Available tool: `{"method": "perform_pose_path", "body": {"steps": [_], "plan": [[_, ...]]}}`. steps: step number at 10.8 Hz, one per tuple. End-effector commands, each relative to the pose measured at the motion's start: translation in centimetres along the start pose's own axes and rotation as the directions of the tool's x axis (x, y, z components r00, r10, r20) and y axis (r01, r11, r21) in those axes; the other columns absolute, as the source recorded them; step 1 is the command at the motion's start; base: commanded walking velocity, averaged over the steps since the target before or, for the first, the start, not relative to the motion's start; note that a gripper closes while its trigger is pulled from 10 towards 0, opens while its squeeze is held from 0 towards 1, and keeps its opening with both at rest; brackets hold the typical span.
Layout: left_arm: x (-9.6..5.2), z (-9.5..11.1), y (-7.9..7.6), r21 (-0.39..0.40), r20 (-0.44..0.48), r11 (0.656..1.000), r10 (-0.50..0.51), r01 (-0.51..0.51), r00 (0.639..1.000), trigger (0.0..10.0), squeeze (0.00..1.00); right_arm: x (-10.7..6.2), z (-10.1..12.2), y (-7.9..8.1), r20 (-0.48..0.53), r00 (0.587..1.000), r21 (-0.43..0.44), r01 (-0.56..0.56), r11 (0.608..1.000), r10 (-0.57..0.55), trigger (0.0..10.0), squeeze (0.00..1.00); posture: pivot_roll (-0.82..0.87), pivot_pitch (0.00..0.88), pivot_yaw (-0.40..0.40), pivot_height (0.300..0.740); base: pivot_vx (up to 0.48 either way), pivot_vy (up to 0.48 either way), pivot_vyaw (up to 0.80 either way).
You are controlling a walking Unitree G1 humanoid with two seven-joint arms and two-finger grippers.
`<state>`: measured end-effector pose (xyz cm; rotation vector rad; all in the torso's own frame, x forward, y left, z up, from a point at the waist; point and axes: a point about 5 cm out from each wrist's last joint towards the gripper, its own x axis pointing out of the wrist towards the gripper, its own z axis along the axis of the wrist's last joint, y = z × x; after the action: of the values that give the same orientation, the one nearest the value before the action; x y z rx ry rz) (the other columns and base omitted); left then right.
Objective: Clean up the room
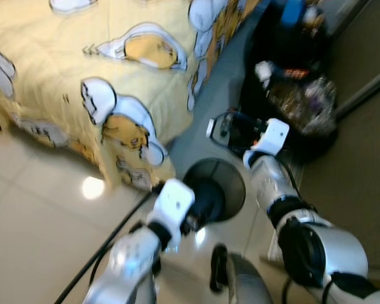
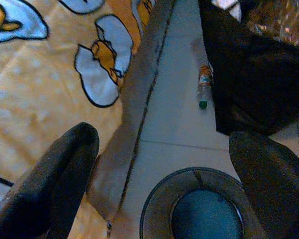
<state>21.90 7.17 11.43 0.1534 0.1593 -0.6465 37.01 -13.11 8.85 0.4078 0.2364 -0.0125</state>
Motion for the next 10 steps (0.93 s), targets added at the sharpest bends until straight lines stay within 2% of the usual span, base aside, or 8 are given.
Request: {"method": "perform_pose_path", "body": {"steps": [1, 2, 3, 4, 6, 7, 9, 10], "plan": [[0.2, -0.5, -0.3, -0.018, -0.007, 1.000, -0.025, 0.024, 1.000, 10.0, 0.00, -0.3, -0.3, -0.9, 0.004, 1.000, -0.028, 0.005, 1.000, -0.005, 10.0, 1.00, 0.17, 0.121, -0.065, 0.740, 0.000, 0.000, 0.00], [1.4, -0.3, 0.6, 0.013, 0.012, 1.000, -0.001, 0.001, 1.000, 10.0, 0.00, -0.6, -0.1, -1.6, 0.049, 0.999, -0.098, 0.012, 0.995, -0.007, 10.0, 1.00, 0.15, 0.058, -0.054, 0.740, 0.000, 0.000, 0.00], [3.1, -0.6, 2.7, -0.003, -0.002, 0.995, 0.101, -0.101, 0.995, 10.0, 0.00, -1.8, 0.2, -2.9, 0.158, 0.988, -0.223, 0.033, 0.974, 0.003, 10.0, 0.00, 0.13, 0.000, -0.047, 0.740, 0.000, 0.000, 0.00], [3.7, -0.7, 3.5, -0.029, 0.005, 0.992, 0.127, -0.126, 0.992, 10.0, 0.00, -2.4, 0.3, -3.5, 0.192, 0.981, -0.255, 0.057, 0.965, -0.007, 10.0, 0.00, 0.11, 0.000, -0.042, 0.740, 0.000, 0.000, 0.00], [4.8, -0.9, 6.8, -0.079, 0.016, 0.966, 0.246, -0.244, 0.969, 10.0, 0.00, -5.6, -0.8, -6.2, 0.253, 0.965, -0.276, 0.145, 0.950, -0.074, 10.0, 0.00, 0.05, 0.000, -0.006, 0.740, 0.000, 0.000, 0.00], [5.1, -0.9, 7.1, -0.073, 0.023, 0.965, 0.254, -0.252, 0.967, 10.0, 0.00, -6.0, -1.4, -7.0, 0.245, 0.964, -0.276, 0.171, 0.946, -0.103, 10.0, 0.00, 0.04, 0.000, 0.007, 0.740, 0.000, 0.000, 0.00], [6.7, -0.7, 7.0, -0.092, 0.058, 0.981, 0.179, -0.174, 0.982, 10.0, 0.00, -7.3, -2.4, -7.4, 0.217, 0.969, -0.316, 0.180, 0.932, -0.114, 10.0, 0.00, 0.00, 0.000, 0.039, 0.740, 0.000, 0.000, -0.20], [6.9, -1.2, 6.8, -0.107, 0.061, 0.984, 0.147, -0.140, 0.987, 10.0, 0.00, -7.7, -2.4, -7.7, 0.205, 0.970, -0.314, 0.194, 0.930, -0.133, 10.0, 0.00, -0.01, 0.000, 0.048, 0.740, 0.000, 0.472, -0.70]]}}
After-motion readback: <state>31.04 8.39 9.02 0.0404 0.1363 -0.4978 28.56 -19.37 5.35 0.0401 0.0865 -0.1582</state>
